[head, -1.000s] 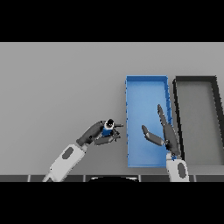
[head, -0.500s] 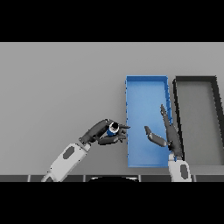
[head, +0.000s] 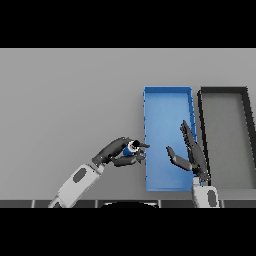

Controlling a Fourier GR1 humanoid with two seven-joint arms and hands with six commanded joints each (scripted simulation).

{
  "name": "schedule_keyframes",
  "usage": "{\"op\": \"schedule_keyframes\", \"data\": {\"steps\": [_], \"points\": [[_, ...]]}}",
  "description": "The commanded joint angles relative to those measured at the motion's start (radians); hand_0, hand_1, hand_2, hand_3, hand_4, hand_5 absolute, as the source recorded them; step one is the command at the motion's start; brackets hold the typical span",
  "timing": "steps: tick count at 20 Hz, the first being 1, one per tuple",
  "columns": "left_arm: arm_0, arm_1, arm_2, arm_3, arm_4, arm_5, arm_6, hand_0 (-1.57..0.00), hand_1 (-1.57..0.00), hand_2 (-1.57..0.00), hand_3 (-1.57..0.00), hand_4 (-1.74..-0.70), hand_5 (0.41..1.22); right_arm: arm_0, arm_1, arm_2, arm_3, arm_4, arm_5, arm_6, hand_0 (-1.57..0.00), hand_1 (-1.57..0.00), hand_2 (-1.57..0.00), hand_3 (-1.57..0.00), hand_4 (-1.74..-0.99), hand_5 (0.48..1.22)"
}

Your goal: Pick up the blue pipe and place it into the blue bin.

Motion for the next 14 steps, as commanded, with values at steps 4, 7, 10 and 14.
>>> {"op": "schedule_keyframes", "data": {"steps": [4,7,10,14], "points": [[0.007,-0.001,-0.005,-0.009,-0.004,-0.002,0.004,-1.57,-1.57,-1.57,-1.49,-1.74,1.221,-0.047,-0.124,0.007,-0.14,-0.215,0.178,0.113,0.0,0.0,0.0,0.0,-1.282,0.537],[0.005,0.005,-0.003,-0.004,-0.008,-0.01,-0.009,-1.57,-1.57,-1.57,-1.49,-1.74,1.221,-0.128,-0.199,0.043,-0.207,-0.296,0.243,0.234,0.0,0.0,0.0,0.0,-1.319,0.501],[-0.008,0.007,0.008,0.007,-0.007,-0.016,-0.014,-1.57,-1.57,-1.57,-1.49,-1.74,1.221,-0.22,-0.215,0.1,-0.222,-0.337,0.28,0.337,0.0,0.0,0.0,0.0,-1.309,0.503],[-0.01,0.002,0.01,0.003,-0.005,-0.018,-0.003,-1.57,-1.57,-1.57,-1.49,-1.74,1.221,-0.327,-0.208,0.174,-0.205,-0.281,0.325,0.374,0.0,0.0,0.0,0.0,-1.294,0.523]]}}
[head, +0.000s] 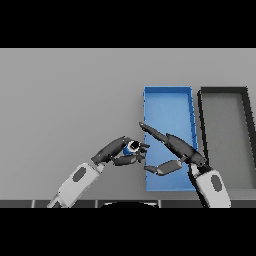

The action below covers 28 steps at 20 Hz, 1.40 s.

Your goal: Pick up the blue pipe and place it into the blue bin.

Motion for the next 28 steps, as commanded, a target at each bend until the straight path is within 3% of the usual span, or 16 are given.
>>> {"op": "schedule_keyframes", "data": {"steps": [1,4,10,12,13,14,15,16,17,19,21,23,25,28], "points": [[0.01,0.008,0.001,-0.009,0.005,-0.007,-0.011,-1.57,-1.57,-1.57,-1.49,-1.74,1.221,-0.032,0.01,0.014,0.004,-0.015,0.003,0.02,0.0,0.0,0.0,0.0,-1.276,0.527],[0.006,-0.004,-0.002,0.001,0.01,-0.015,-0.018,-1.57,-1.57,-1.57,-1.52,-1.74,1.221,-0.1,0.051,0.058,0.051,0.008,0.015,0.06,0.0,0.0,0.0,0.0,-1.232,0.531],[0.011,0.02,-0.005,-0.008,-0.007,-0.031,-0.033,-1.57,-1.57,-1.57,-1.54,-1.74,1.221,-0.236,0.122,0.096,0.148,0.003,0.043,0.095,0.0,0.0,0.0,0.0,-1.218,0.508],[0.008,0.016,0.004,0.001,0.025,-0.051,-0.019,-1.57,-1.57,-1.57,-1.48,-1.74,1.221,-0.263,0.145,0.106,0.173,0.006,0.049,0.097,-0.05,-0.08,-0.1,-0.05,-1.245,0.506],[-0.009,0.02,0.0,0.004,-0.01,-0.039,-0.022,-1.39,-1.33,-1.32,-1.29,-1.74,1.221,-0.291,0.148,0.103,0.194,-0.001,0.06,0.111,-0.18,-0.22,-0.24,-0.16,-1.294,0.509],[-0.032,0.041,-0.016,0.014,-0.039,-0.053,0.041,-1.18,-1.08,-1.06,-1.03,-1.68,1.221,-0.31,0.154,0.106,0.215,0.003,0.073,0.12,-0.35,-0.38,-0.38,-0.3,-1.335,0.507],[-0.041,0.06,-0.027,0.012,-0.049,-0.072,0.076,-0.99,-0.88,-0.85,-0.82,-1.55,1.221,-0.323,0.162,0.11,0.227,0.003,0.084,0.128,-0.53,-0.53,-0.53,-0.44,-1.362,0.508],[-0.031,0.063,-0.031,-0.002,-0.061,-0.071,0.099,-0.82,-0.71,-0.68,-0.66,-1.48,1.221,-0.339,0.175,0.116,0.238,0.009,0.087,0.123,-0.72,-0.7,-0.74,-0.63,-1.43,0.522],[-0.032,0.046,-0.017,0.005,-0.065,-0.065,0.069,-0.78,-0.71,-0.69,-0.58,-1.53,1.221,-0.331,0.182,0.121,0.238,-0.008,0.094,0.119,-0.89,-0.87,-0.91,-0.77,-1.486,0.55],[-0.027,0.021,-0.001,0.01,-0.061,-0.043,0.03,-1.06,-1.02,-0.97,-0.94,-1.61,1.221,-0.334,0.187,0.117,0.243,-0.076,0.107,0.158,-1.13,-1.12,-1.14,-0.96,-1.562,0.666],[-0.006,0.003,0.008,0.007,-0.029,-0.036,-0.001,-1.25,-1.22,-1.12,-1.17,-1.66,1.221,-0.323,0.212,0.127,0.243,-0.115,0.101,0.18,-1.29,-1.29,-1.3,-1.18,-1.495,0.826],[0.002,-0.009,0.024,0.0,0.001,-0.036,0.002,-1.36,-1.34,-1.25,-1.31,-1.69,1.221,-0.318,0.21,0.12,0.251,-0.093,0.107,0.118,-1.39,-1.39,-1.4,-1.32,-1.452,0.968],[0.005,-0.011,0.022,0.01,-0.003,-0.039,-0.004,-1.44,-1.43,-1.35,-1.41,-1.71,1.221,-0.316,0.195,0.129,0.246,0.003,0.124,0.05,-1.46,-1.45,-1.46,-1.41,-1.447,1.059],[0.014,-0.006,0.022,-0.015,0.004,-0.038,0.019,-1.5,-1.5,-1.4,-1.49,-1.72,1.221,-0.311,0.191,0.134,0.232,-0.003,0.12,0.04,-1.51,-1.51,-1.51,-1.49,-1.47,1.138]]}}
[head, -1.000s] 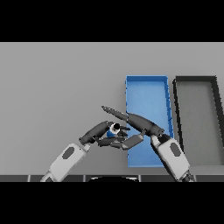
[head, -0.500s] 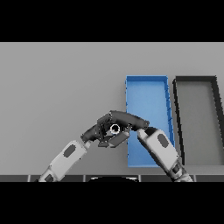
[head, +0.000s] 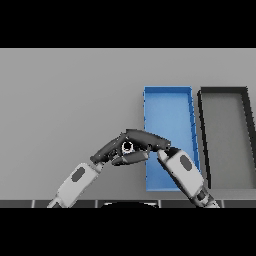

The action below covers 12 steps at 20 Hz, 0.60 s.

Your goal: Pick up the blue pipe and place it into the blue bin.

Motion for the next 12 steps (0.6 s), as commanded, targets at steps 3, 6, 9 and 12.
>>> {"op": "schedule_keyframes", "data": {"steps": [3,6,9,12], "points": [[-0.009,0.039,0.0,-0.007,-0.027,-0.008,-0.037,-1.16,-1.08,-0.98,-1.07,-1.54,1.221,-0.002,0.025,-0.006,0.003,-0.026,-0.033,0.01,-1.54,-1.54,-1.54,-1.53,-1.483,1.179],[-0.044,0.07,-0.025,0.023,-0.109,-0.057,-0.07,-0.59,-0.55,-0.5,-0.55,-1.22,1.221,0.011,0.038,-0.01,-0.01,-0.019,-0.011,0.068,-1.56,-1.56,-1.56,-1.55,-1.49,1.199],[-0.041,0.077,-0.022,0.022,-0.147,-0.061,-0.09,-0.3,-0.28,-0.26,-0.28,-1.04,1.02,0.021,0.053,-0.034,-0.012,-0.024,0.023,0.06,-1.56,-1.56,-1.56,-1.56,-1.493,1.21],[-0.035,0.083,-0.024,0.029,-0.159,-0.048,-0.037,-0.15,-0.14,-0.13,-0.14,-0.94,0.785,0.024,0.088,-0.029,-0.017,0.004,0.022,0.047,-1.57,-1.57,-1.57,-1.57,-1.496,1.215]]}}
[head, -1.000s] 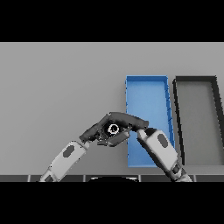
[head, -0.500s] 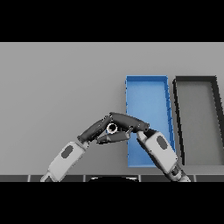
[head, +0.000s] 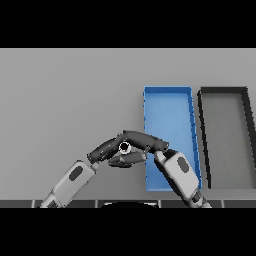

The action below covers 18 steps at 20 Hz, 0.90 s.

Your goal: Pick up the blue pipe and place it into the blue bin.

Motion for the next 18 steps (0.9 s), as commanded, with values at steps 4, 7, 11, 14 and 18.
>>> {"op": "schedule_keyframes", "data": {"steps": [4,7,11,14,18], "points": [[-0.011,0.0,0.007,-0.002,0.011,0.002,0.048,-0.06,-0.06,-0.05,-0.06,-0.89,0.638,0.005,-0.003,-0.015,-0.01,0.007,0.017,-0.022,-1.57,-1.57,-1.57,-1.57,-1.493,1.219],[0.002,-0.003,0.011,-0.003,0.033,-0.003,0.06,-0.03,-0.03,-0.03,-0.03,-0.89,0.587,0.002,0.013,-0.021,-0.01,0.001,0.019,-0.021,-1.57,-1.57,-1.57,-1.57,-1.49,1.22],[0.001,-0.012,0.015,0.017,0.03,0.007,0.09,-0.01,-0.01,-0.01,-0.01,-0.9,0.555,-0.022,0.015,-0.059,-0.022,-0.083,-0.018,0.055,-1.57,-1.57,-1.57,-1.57,-1.49,1.221],[0.01,-0.017,0.01,0.014,0.036,0.003,0.107,-0.01,-0.01,0.0,-0.01,-0.91,0.534,-0.063,0.007,-0.093,-0.041,-0.225,-0.066,0.154,-1.57,-1.57,-1.57,-1.57,-1.581,1.221],[0.017,-0.023,0.002,0.009,0.042,-0.001,0.136,0.0,0.0,0.0,0.0,-0.92,0.504,-0.191,-0.051,-0.165,-0.066,-0.427,-0.222,0.265,-1.57,-1.57,-1.57,-1.57,-1.675,1.194]]}}
